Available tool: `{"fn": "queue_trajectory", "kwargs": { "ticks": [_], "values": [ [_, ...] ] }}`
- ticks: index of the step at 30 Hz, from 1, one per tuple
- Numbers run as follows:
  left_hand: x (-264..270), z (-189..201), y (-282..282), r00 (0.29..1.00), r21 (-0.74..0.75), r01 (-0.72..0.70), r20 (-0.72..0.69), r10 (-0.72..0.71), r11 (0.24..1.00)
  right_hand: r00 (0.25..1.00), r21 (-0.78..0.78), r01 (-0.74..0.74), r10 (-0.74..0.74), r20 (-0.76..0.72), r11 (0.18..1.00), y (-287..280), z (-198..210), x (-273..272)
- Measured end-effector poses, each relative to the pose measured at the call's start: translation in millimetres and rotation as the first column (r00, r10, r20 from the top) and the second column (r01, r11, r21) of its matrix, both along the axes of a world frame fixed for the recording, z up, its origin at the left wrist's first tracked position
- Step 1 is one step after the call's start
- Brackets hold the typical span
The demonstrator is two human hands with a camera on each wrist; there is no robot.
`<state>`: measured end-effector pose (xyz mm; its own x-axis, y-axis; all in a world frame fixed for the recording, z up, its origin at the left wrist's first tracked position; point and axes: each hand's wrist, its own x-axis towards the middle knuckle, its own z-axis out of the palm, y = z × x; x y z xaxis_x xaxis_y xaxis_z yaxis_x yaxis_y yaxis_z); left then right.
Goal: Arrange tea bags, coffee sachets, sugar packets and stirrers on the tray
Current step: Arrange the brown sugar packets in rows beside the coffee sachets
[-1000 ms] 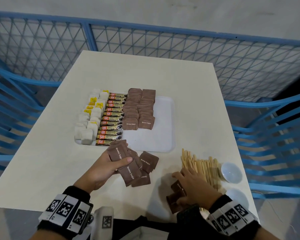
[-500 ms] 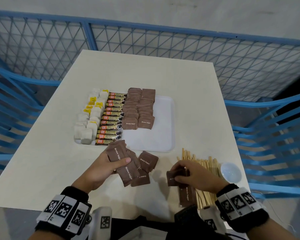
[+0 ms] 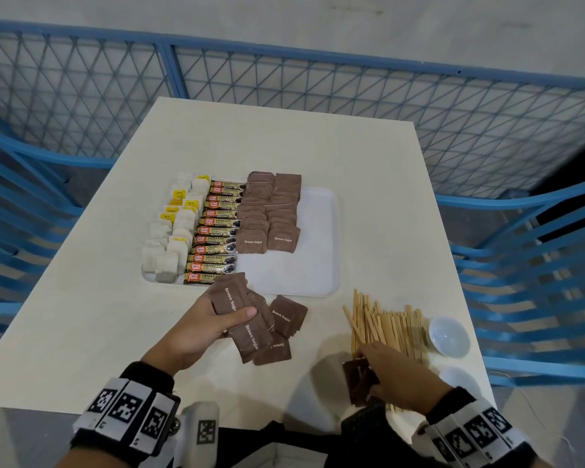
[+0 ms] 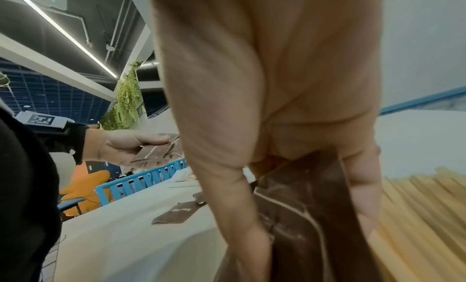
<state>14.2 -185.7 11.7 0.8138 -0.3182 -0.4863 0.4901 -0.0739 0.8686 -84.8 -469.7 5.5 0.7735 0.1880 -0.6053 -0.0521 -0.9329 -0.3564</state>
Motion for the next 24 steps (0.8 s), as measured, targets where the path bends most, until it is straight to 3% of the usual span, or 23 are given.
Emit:
{"fn": "queue_trajectory", "kwargs": {
  "ticks": [9, 13, 17, 24],
  "values": [
    [0.5, -4.3, 1.3, 1.0, -0.005, -0.012, 0.007, 0.012, 1.0, 0.992, -0.039, -0.092, 0.095, 0.088, 0.995, 5.1, 2.3, -2.9],
    [0.7, -5.2, 3.8, 1.0, -0.021, -0.011, 0.012, 0.012, 1.0, 0.995, 0.072, -0.1, 0.098, 0.03, 0.992, 4.9, 13.7, 1.5],
    [0.3, -8.7, 9.8, 1.0, -0.031, 0.019, 0.02, -0.018, 0.999, 0.999, 0.257, 0.004, 0.007, -0.042, 0.967, 12.0, 29.3, 17.7],
    [1.3, -13.3, 22.0, 1.0, -0.006, 0.007, 0.022, -0.007, 1.0, 0.995, 0.348, 0.089, -0.102, 0.018, 0.933, 64.6, 9.7, 64.2]
  ]
}}
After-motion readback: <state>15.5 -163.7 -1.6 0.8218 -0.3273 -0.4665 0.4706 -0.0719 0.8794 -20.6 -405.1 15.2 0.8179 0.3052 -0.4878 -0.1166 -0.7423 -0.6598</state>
